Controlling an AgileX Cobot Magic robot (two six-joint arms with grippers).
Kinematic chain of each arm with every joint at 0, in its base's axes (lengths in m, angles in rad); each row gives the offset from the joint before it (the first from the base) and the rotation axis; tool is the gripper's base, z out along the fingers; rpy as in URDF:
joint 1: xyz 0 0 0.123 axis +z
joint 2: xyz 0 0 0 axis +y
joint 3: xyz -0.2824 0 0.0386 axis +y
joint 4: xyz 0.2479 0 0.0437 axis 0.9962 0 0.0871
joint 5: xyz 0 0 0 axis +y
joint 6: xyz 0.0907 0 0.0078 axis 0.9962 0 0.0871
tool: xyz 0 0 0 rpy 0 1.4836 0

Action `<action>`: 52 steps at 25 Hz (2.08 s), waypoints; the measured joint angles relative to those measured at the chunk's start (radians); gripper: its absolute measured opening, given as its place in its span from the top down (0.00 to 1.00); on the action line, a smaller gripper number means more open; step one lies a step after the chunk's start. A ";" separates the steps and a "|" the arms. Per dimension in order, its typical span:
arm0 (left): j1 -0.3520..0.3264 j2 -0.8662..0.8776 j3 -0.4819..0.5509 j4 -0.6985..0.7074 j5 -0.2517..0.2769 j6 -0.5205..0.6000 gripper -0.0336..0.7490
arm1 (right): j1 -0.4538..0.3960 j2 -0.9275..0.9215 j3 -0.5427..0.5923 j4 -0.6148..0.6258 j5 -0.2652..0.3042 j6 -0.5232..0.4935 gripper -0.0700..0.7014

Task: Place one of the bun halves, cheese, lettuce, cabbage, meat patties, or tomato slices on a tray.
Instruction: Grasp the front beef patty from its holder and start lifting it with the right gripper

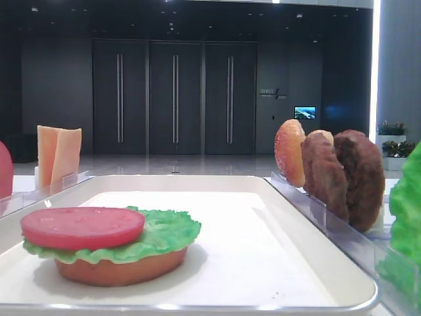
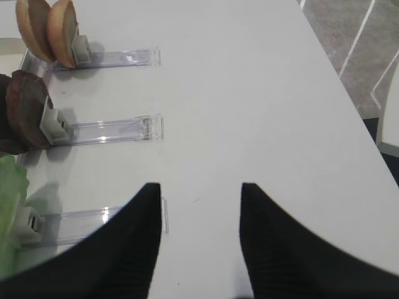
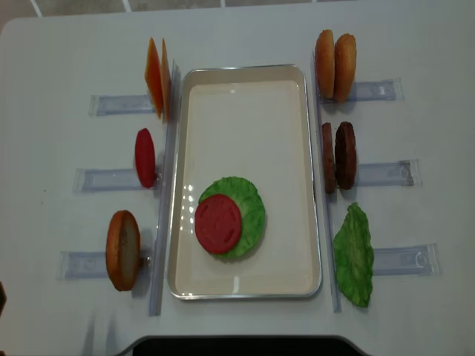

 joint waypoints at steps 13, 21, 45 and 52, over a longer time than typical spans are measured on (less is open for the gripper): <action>0.000 0.000 0.000 0.000 0.000 0.000 0.60 | 0.000 0.225 -0.075 0.000 0.004 0.000 0.53; 0.000 0.000 0.000 0.000 0.000 0.000 0.60 | 0.000 0.596 -0.245 0.047 0.000 0.000 0.53; 0.000 0.000 0.000 0.000 0.000 0.000 0.60 | 0.000 1.325 -0.630 0.074 0.031 -0.062 0.53; 0.000 0.000 0.000 0.000 0.000 0.000 0.60 | 0.026 1.330 -0.637 0.098 0.039 -0.060 0.53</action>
